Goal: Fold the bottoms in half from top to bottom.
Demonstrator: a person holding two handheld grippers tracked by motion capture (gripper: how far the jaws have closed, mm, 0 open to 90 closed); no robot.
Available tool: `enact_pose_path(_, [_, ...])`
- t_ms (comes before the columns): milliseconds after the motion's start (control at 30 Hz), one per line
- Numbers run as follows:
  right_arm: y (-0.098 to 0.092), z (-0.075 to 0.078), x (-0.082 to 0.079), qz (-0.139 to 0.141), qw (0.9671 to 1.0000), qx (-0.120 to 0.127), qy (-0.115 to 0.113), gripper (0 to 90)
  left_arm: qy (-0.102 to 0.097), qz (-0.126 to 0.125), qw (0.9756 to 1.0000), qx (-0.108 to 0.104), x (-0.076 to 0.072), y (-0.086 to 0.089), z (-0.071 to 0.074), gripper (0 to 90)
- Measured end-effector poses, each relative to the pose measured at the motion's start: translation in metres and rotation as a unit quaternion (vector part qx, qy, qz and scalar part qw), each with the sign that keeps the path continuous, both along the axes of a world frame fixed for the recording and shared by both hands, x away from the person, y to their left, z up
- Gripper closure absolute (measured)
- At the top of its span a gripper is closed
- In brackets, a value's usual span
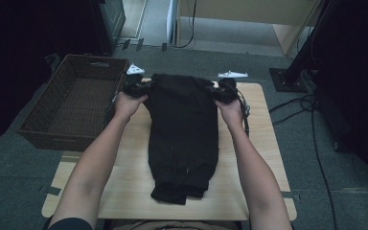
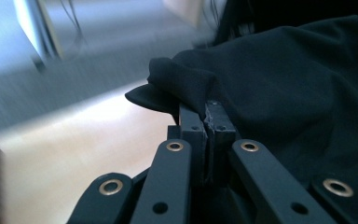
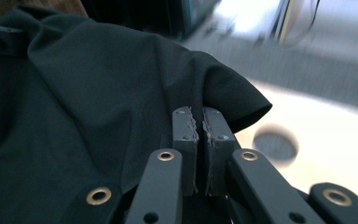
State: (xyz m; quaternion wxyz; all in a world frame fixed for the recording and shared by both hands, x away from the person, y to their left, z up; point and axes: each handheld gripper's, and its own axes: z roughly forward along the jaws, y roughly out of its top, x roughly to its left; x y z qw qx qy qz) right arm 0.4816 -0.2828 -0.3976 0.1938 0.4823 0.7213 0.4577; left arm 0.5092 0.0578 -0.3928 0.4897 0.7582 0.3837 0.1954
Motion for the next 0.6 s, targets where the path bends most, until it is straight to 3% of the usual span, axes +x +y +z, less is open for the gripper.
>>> enact_pose_path(100, [0.000,0.017,-0.005,0.000,0.9997,-0.011,-0.021,85.9,-0.005,-0.013,0.9999,0.006,-0.009,0.003,0.011,88.9])
enact_pose_path(200, [0.000,0.012,-0.017,0.009,0.9995,-0.027,-0.011,86.2,0.001,-0.029,0.9995,0.012,-0.024,0.006,0.008,88.9])
enact_pose_path(267, [-0.002,0.006,-0.028,0.011,0.9997,-0.020,-0.005,86.7,0.011,-0.038,0.9992,0.006,-0.037,0.009,0.004,88.9])
enact_pose_path(500, [-0.008,-0.007,-0.087,0.039,0.9988,-0.028,-0.005,86.6,0.014,-0.088,0.9960,0.009,-0.097,0.018,-0.010,88.8])
enact_pose_path(600, [-0.008,-0.017,-0.113,0.053,0.9979,-0.035,-0.002,86.6,0.026,-0.100,0.9946,0.006,-0.120,0.023,-0.022,88.8])
